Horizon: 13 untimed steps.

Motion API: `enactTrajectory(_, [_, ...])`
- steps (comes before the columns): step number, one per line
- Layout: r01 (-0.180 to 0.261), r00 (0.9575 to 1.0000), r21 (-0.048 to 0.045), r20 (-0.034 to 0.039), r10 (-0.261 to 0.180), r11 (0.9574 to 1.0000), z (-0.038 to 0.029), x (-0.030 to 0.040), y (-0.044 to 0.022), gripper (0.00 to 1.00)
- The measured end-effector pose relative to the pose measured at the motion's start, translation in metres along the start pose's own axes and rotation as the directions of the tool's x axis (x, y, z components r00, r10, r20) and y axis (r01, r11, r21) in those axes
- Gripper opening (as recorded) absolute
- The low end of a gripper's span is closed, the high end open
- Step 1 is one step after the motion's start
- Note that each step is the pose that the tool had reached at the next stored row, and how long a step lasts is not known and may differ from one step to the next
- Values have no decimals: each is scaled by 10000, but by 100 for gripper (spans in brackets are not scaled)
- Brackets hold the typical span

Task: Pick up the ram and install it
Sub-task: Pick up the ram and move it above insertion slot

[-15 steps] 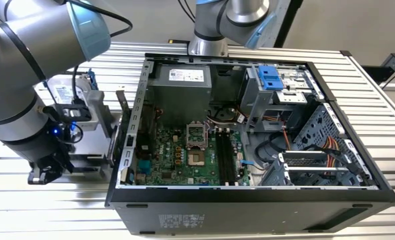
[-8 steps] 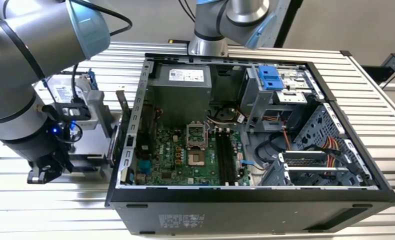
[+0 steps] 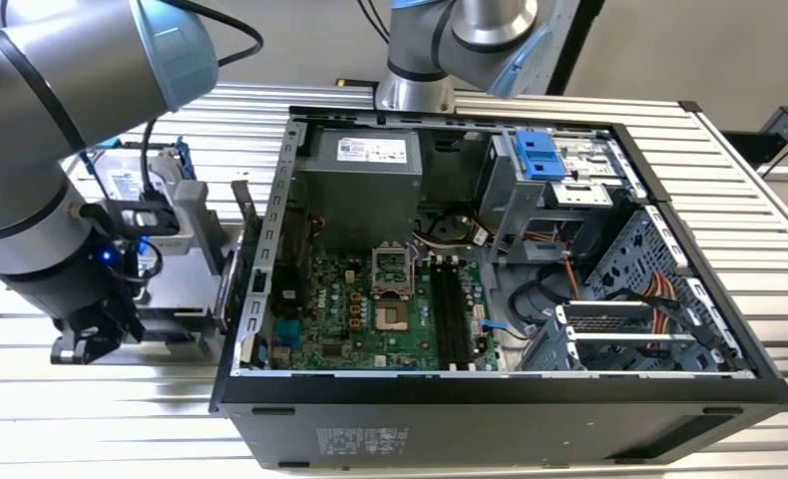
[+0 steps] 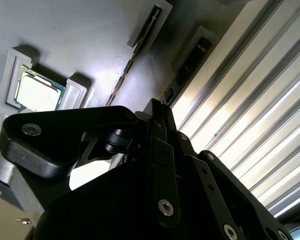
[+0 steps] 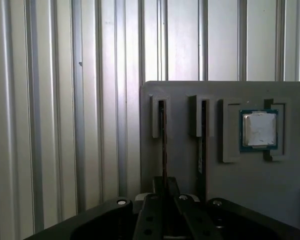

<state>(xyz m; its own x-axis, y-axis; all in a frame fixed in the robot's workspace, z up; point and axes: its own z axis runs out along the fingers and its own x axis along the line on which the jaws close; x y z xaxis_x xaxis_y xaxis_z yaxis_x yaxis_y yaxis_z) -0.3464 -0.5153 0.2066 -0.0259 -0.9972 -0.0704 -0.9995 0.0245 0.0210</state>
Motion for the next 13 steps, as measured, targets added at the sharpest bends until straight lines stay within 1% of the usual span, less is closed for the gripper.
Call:
enactTrajectory(10, [1,10000,1,1,-1,10000,-51,-4,1,0])
enactTrajectory(13, [0,10000,0,0,0,10000,-79,-5,3,0])
